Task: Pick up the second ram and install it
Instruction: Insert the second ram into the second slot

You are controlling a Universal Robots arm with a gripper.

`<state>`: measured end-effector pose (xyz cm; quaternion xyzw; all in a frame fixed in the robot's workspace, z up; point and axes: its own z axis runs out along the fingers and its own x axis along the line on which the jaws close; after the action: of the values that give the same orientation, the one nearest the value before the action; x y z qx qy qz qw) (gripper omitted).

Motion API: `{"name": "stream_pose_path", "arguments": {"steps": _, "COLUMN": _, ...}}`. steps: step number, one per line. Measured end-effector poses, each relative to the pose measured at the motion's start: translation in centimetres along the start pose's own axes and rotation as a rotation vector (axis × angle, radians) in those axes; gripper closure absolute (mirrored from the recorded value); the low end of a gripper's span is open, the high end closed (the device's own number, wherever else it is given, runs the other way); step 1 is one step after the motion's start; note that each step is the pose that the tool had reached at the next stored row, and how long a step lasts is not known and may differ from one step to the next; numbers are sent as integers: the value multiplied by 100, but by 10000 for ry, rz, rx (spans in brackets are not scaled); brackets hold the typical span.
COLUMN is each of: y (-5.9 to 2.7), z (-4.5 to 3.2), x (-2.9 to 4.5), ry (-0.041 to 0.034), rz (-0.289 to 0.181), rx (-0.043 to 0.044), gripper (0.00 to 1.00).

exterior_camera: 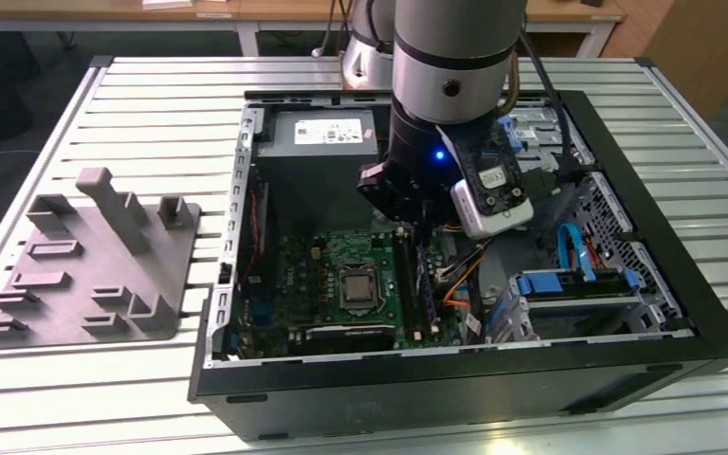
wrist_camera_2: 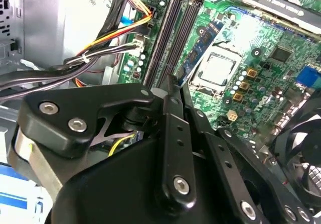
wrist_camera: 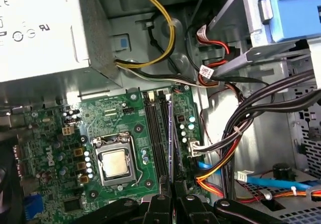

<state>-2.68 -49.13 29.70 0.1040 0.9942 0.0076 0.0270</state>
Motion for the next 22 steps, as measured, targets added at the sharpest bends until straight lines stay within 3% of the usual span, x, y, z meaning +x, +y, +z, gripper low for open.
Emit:
{"name": "stream_pose_path", "arguments": {"steps": 6, "y": 0, "z": 6, "x": 0, "ry": -12, "rz": 377, "rx": 38, "gripper": 86}}
{"name": "stream_pose_path", "arguments": {"steps": 9, "y": 0, "z": 8, "x": 1, "ry": -10, "rz": 329, "rx": 30, "gripper": 86}}
{"name": "stream_pose_path", "arguments": {"steps": 11, "y": -1, "z": 10, "x": 1, "ry": 16, "rz": 173, "rx": -84, "gripper": 86}}
{"name": "stream_pose_path", "arguments": {"steps": 14, "y": 0, "z": 10, "x": 1, "ry": 96, "rz": 104, "rx": -437, "gripper": 86}}
{"name": "stream_pose_path", "arguments": {"steps": 22, "y": -1, "z": 34, "x": 3, "ry": 161, "rz": -1197, "rx": -530, "gripper": 86}}
